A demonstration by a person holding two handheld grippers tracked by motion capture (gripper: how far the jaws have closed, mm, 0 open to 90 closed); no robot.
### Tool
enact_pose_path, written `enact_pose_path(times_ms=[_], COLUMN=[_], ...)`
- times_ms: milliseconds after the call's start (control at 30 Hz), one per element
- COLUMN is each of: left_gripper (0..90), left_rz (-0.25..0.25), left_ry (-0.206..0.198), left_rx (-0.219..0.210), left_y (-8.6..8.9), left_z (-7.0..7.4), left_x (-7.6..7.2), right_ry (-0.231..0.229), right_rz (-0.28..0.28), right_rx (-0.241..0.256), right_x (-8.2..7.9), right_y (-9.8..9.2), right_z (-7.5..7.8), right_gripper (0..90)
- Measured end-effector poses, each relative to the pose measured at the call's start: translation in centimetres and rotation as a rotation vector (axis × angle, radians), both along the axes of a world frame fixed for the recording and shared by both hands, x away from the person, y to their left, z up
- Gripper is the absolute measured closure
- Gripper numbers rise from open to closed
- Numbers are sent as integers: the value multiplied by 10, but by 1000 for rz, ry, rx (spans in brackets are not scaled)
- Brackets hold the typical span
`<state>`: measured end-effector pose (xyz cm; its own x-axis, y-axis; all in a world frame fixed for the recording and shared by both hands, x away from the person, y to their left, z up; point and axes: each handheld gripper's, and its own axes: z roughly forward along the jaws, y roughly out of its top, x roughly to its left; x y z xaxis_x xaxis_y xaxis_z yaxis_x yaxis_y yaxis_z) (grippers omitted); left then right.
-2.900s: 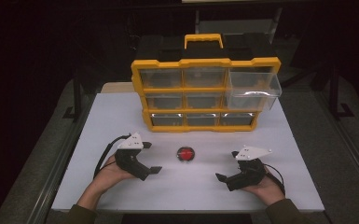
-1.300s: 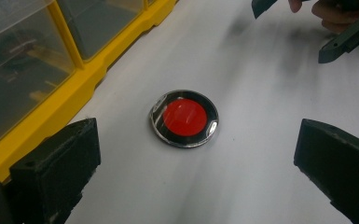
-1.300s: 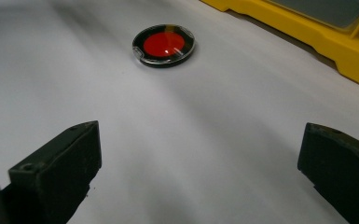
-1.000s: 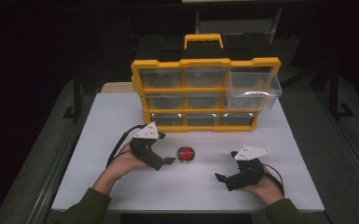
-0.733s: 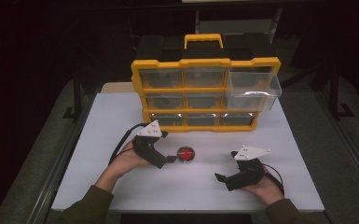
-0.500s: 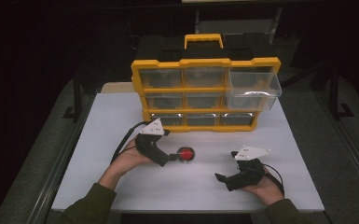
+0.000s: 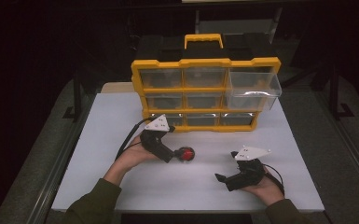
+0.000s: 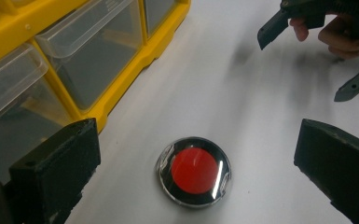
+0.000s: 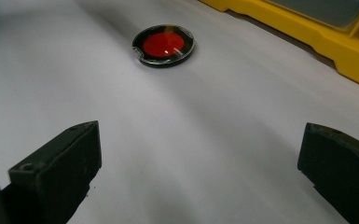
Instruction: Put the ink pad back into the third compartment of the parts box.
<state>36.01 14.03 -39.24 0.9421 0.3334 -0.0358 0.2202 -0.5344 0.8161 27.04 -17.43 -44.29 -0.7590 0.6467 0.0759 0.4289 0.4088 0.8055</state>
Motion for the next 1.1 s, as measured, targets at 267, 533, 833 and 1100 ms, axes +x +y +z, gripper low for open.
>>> enact_pose_path(times_ms=[267, 533, 833, 1100], left_gripper=[0, 0, 0, 0], left_rz=[-10, -27, -40, -60], left_ry=[1, -9, -16, -22], left_rx=[0, 3, -5, -9], left_y=[-10, -18, -29, -36], left_z=[0, 1, 4, 3], left_x=[4, 7, 11, 13], right_ry=[0, -1, 0, 1], right_rz=[-1, 0, -2, -2], right_rx=[3, 4, 4, 4], right_x=[0, 0, 0, 0], right_y=[0, -1, -1, -1], right_z=[0, 0, -1, -1], right_gripper=[0, 0, 0, 0])
